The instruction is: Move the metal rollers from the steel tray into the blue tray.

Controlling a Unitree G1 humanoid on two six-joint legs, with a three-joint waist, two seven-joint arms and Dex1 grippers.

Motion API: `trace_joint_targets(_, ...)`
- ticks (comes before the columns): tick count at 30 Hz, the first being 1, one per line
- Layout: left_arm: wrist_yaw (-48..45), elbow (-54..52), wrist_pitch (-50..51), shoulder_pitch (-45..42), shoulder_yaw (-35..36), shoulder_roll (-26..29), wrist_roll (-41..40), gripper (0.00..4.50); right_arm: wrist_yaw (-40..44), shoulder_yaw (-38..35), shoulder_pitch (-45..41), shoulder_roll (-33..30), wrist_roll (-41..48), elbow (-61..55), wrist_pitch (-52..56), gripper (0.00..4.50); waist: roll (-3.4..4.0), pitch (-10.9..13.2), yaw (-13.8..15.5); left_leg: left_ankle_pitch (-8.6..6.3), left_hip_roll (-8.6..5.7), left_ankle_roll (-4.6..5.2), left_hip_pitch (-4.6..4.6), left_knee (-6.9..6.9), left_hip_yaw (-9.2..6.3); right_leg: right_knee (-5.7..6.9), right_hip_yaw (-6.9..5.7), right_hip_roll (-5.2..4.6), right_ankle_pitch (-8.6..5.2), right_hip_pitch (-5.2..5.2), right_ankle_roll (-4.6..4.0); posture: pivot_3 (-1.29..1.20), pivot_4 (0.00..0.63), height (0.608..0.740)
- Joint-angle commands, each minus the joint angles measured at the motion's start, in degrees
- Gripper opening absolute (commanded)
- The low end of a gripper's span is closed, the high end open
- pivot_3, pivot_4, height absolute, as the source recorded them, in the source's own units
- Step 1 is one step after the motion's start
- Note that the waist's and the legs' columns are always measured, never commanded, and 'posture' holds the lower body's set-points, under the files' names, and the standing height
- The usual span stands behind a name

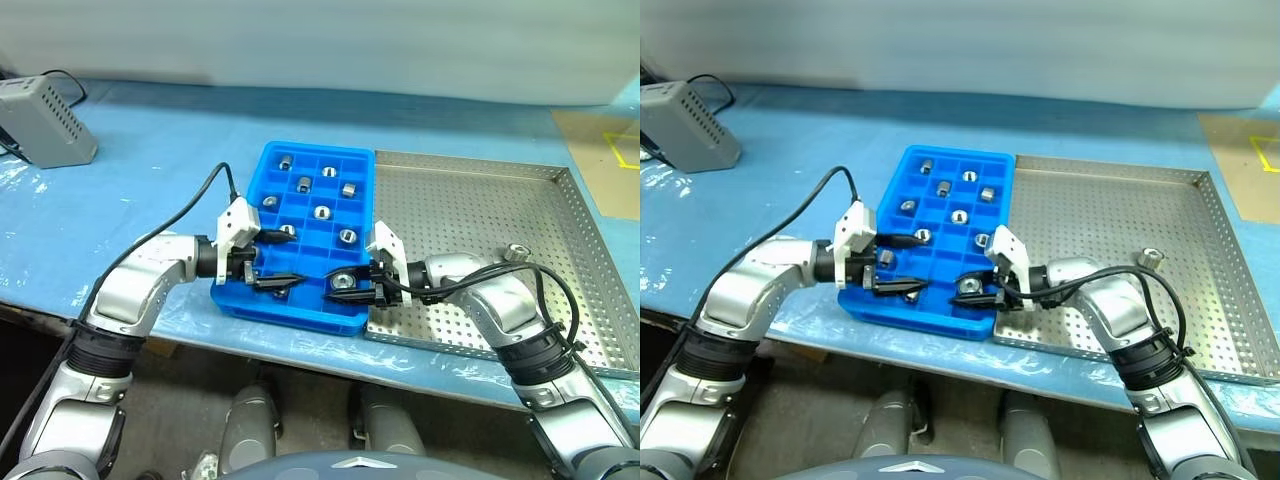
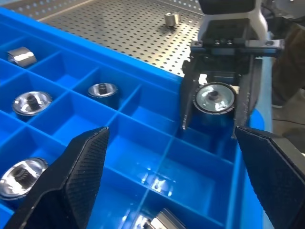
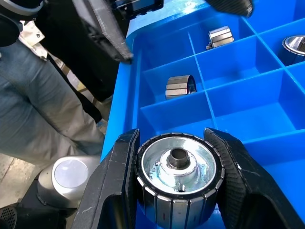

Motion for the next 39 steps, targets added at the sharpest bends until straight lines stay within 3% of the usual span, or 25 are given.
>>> trace_joint_targets(1, -1.0, -4.3, 1.8, -0.1, -0.2, 1.1, -2.3, 4.5, -0.4, -0.2, 1.0, -0.5, -0.7, -1.2, -0.9, 1.7, 0.0, 0.0, 0.0, 0.0, 0.0, 0.0, 0.02, 0.0, 0.0, 0.0, 0.0, 0.0, 0.0, 0.01, 0.0, -0.17, 0.15, 0.74)
trace_joint_targets(3, -0.7, -4.4, 2.6, -0.9, -0.3, 1.0, -2.5, 4.5, -0.8, -0.2, 1.1, -0.6, -1.3, -1.2, -1.6, 1.7, 0.0, 0.0, 0.0, 0.0, 0.0, -0.01, 0.09, 0.0, 0.0, 0.0, 0.0, 0.0, 0.0, 0.09, 0.0, -0.18, 0.15, 0.74)
trace_joint_targets(9, -0.5, -3.3, 3.1, -2.6, -0.7, 0.5, -2.3, 4.5, -1.9, -0.9, 1.5, -0.6, -1.4, -1.9, -1.0, 3.58, 0.0, 0.0, -0.1, 0.02, -0.01, -0.03, 0.18, 0.03, 0.0, 0.02, 0.02, 0.0, 0.0, 0.2, 0.0, -0.2, 0.15, 0.74)
trace_joint_targets(12, -1.1, -1.5, 1.8, -2.9, -0.9, 0.3, -1.7, 4.5, -2.5, -2.3, 1.2, -1.1, -1.0, -1.7, -0.7, 3.58, -0.01, 0.0, -0.1, 0.02, -0.01, -0.03, 0.19, 0.03, 0.0, 0.02, 0.03, 0.0, 0.0, 0.21, 0.0, -0.21, 0.15, 0.74)
trace_joint_targets(17, -1.2, -0.4, -0.1, -2.3, -1.2, -0.3, -1.3, 4.5, -6.0, -11.0, -0.5, -2.2, 0.9, 0.2, -0.8, 3.58, -0.01, 0.0, -0.1, 0.02, -0.06, -0.02, 0.13, 0.03, 0.0, 0.01, 0.03, -0.01, 0.0, 0.19, 0.0, -0.23, 0.15, 0.74)
trace_joint_targets(24, 1.1, 0.4, 1.6, -5.4, -0.9, -2.6, -2.2, 4.5, -10.5, -23.6, -5.2, -8.7, -1.9, 15.6, -6.9, 3.58, -0.01, 0.0, -0.3, 0.02, -0.08, -0.02, 0.11, 0.04, 0.0, 0.0, 0.05, -0.01, 0.0, 0.17, 0.0, -0.27, 0.15, 0.74)
trace_joint_targets(32, 1.4, 4.3, 2.3, -10.2, -2.1, -4.6, -1.6, 4.5, -11.2, -28.4, -4.0, -15.9, -5.3, 23.3, -12.4, 3.58, 0.0, 0.0, -0.9, 0.01, -0.08, 0.03, 0.09, 0.06, 0.02, 0.0, 0.05, 0.03, 0.0, 0.12, 0.0, -0.31, 0.15, 0.74)
trace_joint_targets(39, 1.3, 4.1, 2.3, -9.9, -2.7, -5.1, -1.5, 4.5, -12.0, -32.4, 0.9, -17.8, -5.0, 25.3, -12.9, 3.58, 0.0, 0.0, -1.4, -0.03, -0.07, 0.09, 0.08, 0.13, 0.03, -0.02, 0.04, 0.04, 0.0, 0.15, 0.0, -0.32, 0.15, 0.74)
